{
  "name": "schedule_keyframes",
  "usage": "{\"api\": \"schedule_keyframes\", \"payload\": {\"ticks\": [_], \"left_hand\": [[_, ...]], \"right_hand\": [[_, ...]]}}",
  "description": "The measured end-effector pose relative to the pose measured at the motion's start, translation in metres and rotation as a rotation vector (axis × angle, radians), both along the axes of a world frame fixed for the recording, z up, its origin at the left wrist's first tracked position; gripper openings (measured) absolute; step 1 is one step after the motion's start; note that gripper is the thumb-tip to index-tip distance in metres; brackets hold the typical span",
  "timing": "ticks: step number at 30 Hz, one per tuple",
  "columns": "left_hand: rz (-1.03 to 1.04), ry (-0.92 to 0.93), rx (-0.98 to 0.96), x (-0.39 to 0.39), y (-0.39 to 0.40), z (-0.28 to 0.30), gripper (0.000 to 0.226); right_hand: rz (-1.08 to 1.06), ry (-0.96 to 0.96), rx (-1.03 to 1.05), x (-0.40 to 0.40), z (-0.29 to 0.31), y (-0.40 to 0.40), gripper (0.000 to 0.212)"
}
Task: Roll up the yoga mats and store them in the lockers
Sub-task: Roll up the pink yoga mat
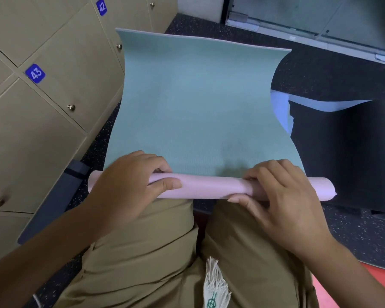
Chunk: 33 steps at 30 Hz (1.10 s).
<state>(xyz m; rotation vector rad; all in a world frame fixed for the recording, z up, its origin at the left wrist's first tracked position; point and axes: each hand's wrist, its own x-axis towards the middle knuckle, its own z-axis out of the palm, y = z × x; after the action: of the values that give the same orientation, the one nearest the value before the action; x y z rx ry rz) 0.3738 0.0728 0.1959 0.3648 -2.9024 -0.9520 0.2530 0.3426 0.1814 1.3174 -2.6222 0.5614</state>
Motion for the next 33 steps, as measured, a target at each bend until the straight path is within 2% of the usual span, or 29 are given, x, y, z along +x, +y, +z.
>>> {"api": "schedule_keyframes", "payload": {"ticks": [4,7,10,13,15,17,19,22,24,26,30,33], "left_hand": [[0.043,-0.088,0.115,-0.010,-0.003,0.005,0.013],[0.067,0.036,0.088,-0.014,0.003,0.009,0.018],[0.063,0.116,0.003,-0.014,0.010,0.004,0.011],[-0.028,0.172,-0.179,-0.008,0.012,-0.004,0.030],[-0.096,0.147,-0.306,-0.004,0.013,-0.007,0.047],[-0.110,0.132,-0.365,-0.002,0.012,-0.011,0.053],[-0.107,0.137,-0.369,-0.002,0.010,-0.014,0.049],[-0.100,0.143,-0.340,-0.006,0.008,-0.017,0.045],[-0.089,0.143,-0.320,-0.009,0.008,-0.017,0.045],[-0.080,0.130,-0.299,-0.011,0.007,-0.016,0.045],[-0.075,0.074,-0.231,-0.023,0.001,-0.013,0.052],[-0.033,-0.008,-0.115,-0.034,-0.003,-0.010,0.056]], "right_hand": [[0.013,-0.079,-0.005,-0.014,0.002,-0.007,0.048],[0.010,-0.173,0.028,-0.026,0.004,-0.013,0.051],[-0.019,-0.321,0.080,-0.038,0.011,-0.019,0.051],[-0.069,-0.515,0.126,-0.049,0.019,-0.025,0.051],[-0.082,-0.582,0.125,-0.056,0.021,-0.028,0.053],[-0.095,-0.624,0.079,-0.057,0.022,-0.031,0.049],[-0.075,-0.567,-0.021,-0.054,0.020,-0.034,0.042],[-0.047,-0.315,-0.143,-0.043,0.010,-0.034,0.035],[-0.059,-0.111,-0.140,-0.035,0.002,-0.032,0.030],[-0.052,0.001,-0.102,-0.029,-0.003,-0.026,0.030],[-0.034,-0.032,-0.023,-0.030,-0.011,-0.016,0.045],[-0.032,-0.063,-0.008,-0.036,-0.014,-0.018,0.048]]}}
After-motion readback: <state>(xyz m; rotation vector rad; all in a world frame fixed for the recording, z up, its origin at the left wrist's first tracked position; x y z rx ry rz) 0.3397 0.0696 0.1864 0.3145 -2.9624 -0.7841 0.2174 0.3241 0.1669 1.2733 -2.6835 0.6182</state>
